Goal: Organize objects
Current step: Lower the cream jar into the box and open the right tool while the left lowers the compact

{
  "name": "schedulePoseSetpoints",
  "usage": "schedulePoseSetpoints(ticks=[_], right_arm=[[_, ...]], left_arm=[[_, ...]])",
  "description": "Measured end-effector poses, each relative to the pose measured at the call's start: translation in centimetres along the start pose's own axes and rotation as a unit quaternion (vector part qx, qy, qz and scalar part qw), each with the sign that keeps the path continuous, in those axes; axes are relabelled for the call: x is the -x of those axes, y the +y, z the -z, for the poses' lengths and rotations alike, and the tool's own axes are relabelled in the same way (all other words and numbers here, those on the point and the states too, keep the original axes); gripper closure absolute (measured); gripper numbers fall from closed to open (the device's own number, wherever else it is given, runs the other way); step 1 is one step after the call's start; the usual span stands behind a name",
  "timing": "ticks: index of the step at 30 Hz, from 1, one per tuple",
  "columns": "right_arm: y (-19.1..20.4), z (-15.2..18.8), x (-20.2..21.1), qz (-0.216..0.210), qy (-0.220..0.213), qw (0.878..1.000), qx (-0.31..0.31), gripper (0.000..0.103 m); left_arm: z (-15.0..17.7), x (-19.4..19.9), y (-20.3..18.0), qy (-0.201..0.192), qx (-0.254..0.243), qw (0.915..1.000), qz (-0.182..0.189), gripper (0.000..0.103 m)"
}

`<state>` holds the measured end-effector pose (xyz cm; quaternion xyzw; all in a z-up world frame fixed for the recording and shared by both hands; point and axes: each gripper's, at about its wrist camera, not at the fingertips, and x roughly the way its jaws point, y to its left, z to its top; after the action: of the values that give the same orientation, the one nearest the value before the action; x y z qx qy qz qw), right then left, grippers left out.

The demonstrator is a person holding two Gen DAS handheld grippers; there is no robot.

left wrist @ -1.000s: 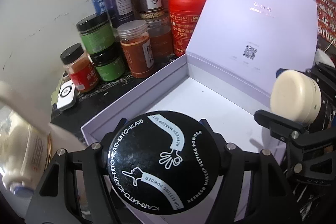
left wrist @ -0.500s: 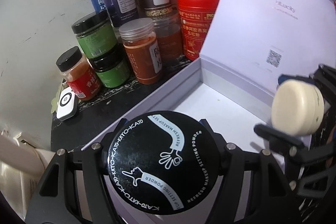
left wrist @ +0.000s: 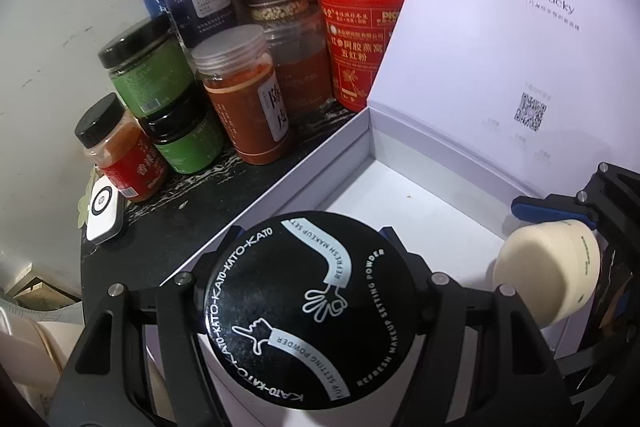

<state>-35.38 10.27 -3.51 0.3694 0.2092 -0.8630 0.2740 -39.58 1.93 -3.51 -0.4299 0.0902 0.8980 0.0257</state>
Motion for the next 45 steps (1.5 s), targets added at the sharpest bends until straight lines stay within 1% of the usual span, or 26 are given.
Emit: schedulePoseSetpoints(ticks=[3, 8, 12, 18, 25, 30, 38, 45], right_arm=[[0.2, 0.0, -0.3, -0.007, 0.005, 1.000, 0.002, 0.036], [0.5, 0.1, -0.5, -0.002, 0.010, 1.000, -0.002, 0.036], [0.5, 0.1, -0.5, 0.001, 0.011, 1.000, -0.007, 0.036], [0.4, 0.2, -0.4, 0.012, 0.011, 1.000, -0.009, 0.036], [0.6, 0.7, -0.1, 0.026, 0.013, 1.000, -0.007, 0.036], [0.5, 1.0, 0.5, 0.036, 0.013, 0.999, -0.007, 0.036], [0.4, 1.6, 1.8, 0.054, 0.014, 0.998, -0.011, 0.034], [0.0, 2.3, 3.0, 0.056, 0.016, 0.998, -0.021, 0.032]], left_arm=[[0.0, -0.4, 0.1, 0.009, 0.001, 1.0000, 0.002, 0.037], [0.5, -1.1, 0.3, 0.028, 0.016, 0.9993, 0.016, 0.037], [1.0, -0.9, 0.3, 0.026, 0.020, 0.9994, 0.013, 0.037], [1.3, -0.8, 0.3, 0.036, 0.025, 0.9989, 0.014, 0.037], [1.8, -0.5, -0.1, 0.046, 0.022, 0.9987, 0.007, 0.037], [2.2, -0.1, -0.1, 0.047, 0.020, 0.9986, -0.011, 0.037], [3.0, 0.4, -0.5, 0.054, 0.023, 0.9982, -0.015, 0.036], [3.7, 0.8, -1.0, 0.062, 0.025, 0.9975, -0.022, 0.036]])
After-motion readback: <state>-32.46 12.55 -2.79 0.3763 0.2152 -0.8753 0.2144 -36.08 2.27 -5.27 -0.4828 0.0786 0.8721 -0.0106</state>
